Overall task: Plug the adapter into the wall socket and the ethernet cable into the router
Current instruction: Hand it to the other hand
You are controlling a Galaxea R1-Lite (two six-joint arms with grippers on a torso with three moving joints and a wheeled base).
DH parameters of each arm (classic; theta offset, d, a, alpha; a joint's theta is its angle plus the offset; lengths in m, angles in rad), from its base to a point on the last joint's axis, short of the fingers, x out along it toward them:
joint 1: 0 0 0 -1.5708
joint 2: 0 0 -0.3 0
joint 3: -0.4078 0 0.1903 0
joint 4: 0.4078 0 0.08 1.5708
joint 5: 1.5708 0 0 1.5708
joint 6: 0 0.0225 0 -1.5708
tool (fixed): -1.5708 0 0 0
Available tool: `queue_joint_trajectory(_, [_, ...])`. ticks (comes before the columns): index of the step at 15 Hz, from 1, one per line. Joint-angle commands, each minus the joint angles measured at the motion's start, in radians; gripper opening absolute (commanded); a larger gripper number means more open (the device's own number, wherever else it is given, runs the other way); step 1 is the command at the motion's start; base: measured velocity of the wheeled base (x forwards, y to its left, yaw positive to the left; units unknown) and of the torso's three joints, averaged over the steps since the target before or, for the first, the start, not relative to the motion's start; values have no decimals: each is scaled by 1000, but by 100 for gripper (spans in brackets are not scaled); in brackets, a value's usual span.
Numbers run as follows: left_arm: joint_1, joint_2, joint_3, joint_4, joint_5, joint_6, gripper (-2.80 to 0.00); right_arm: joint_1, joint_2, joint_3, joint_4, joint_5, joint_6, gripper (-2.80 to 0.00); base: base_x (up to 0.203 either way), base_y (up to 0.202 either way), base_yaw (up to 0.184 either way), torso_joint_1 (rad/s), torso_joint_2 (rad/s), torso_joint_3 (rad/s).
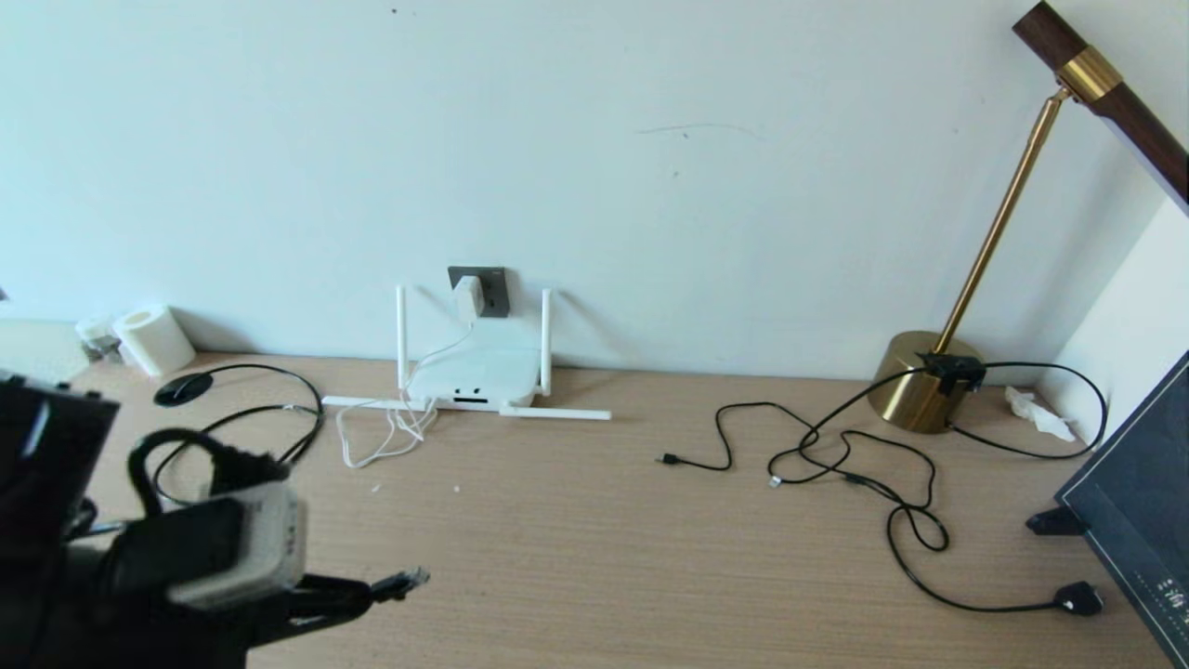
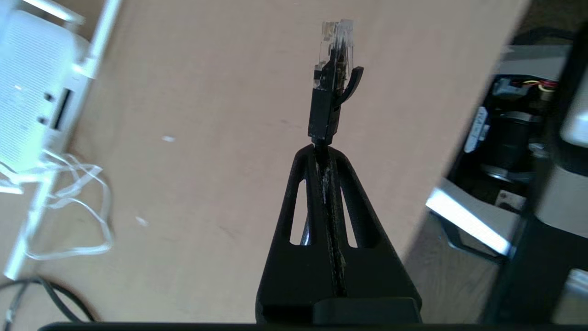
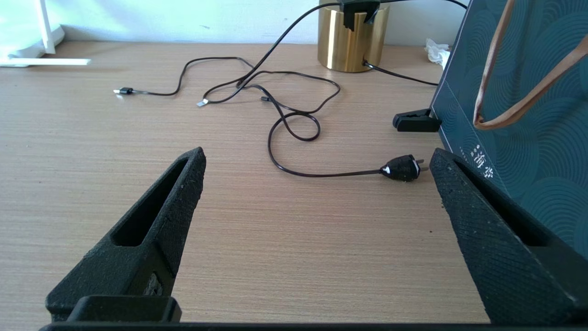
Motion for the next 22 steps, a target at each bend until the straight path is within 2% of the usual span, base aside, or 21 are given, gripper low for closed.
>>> queue_joint_trajectory(1, [-3, -159, 141, -54, 8, 0, -280, 0, 1, 0, 0, 0, 0, 0, 0, 0, 0, 0, 0, 0])
queue_joint_trajectory(3, [-4, -220, 185, -106, 24, -3, -280, 0, 0, 0, 0, 0, 0, 0, 0, 0, 0, 0, 0, 0])
queue_joint_trajectory(6, [-3, -313, 191, -66, 22, -8, -280, 0, 2, 0, 0, 0, 0, 0, 0, 0, 0, 0, 0, 0])
queue_joint_trajectory(10, [-6, -307, 200, -31, 18, 17, -280, 0, 2, 0, 0, 0, 0, 0, 0, 0, 0, 0, 0, 0])
queue_joint_trajectory(12, [-37, -302, 164, -32, 3, 17, -280, 0, 1, 0, 0, 0, 0, 0, 0, 0, 0, 0, 0, 0])
queue_joint_trajectory(14, [-38, -230, 127, -46, 28, 20, -280, 0, 1, 0, 0, 0, 0, 0, 0, 0, 0, 0, 0, 0])
queue_joint_trajectory(17, [-38, -15, 51, -135, 46, 42, -280, 0, 0, 0, 0, 0, 0, 0, 0, 0, 0, 0, 0, 0])
queue_joint_trajectory(18, [-33, 59, 21, -168, 35, 46, -280, 0, 1, 0, 0, 0, 0, 0, 0, 0, 0, 0, 0, 0])
queue_joint_trajectory(20, [-18, 188, -61, -207, -31, 52, -280, 0, 1, 0, 0, 0, 0, 0, 0, 0, 0, 0, 0, 0])
queue_joint_trajectory(22, [-23, 245, -126, -217, -65, 60, -280, 0, 0, 0, 1, 0, 5, 0, 0, 0, 0, 0, 0, 0])
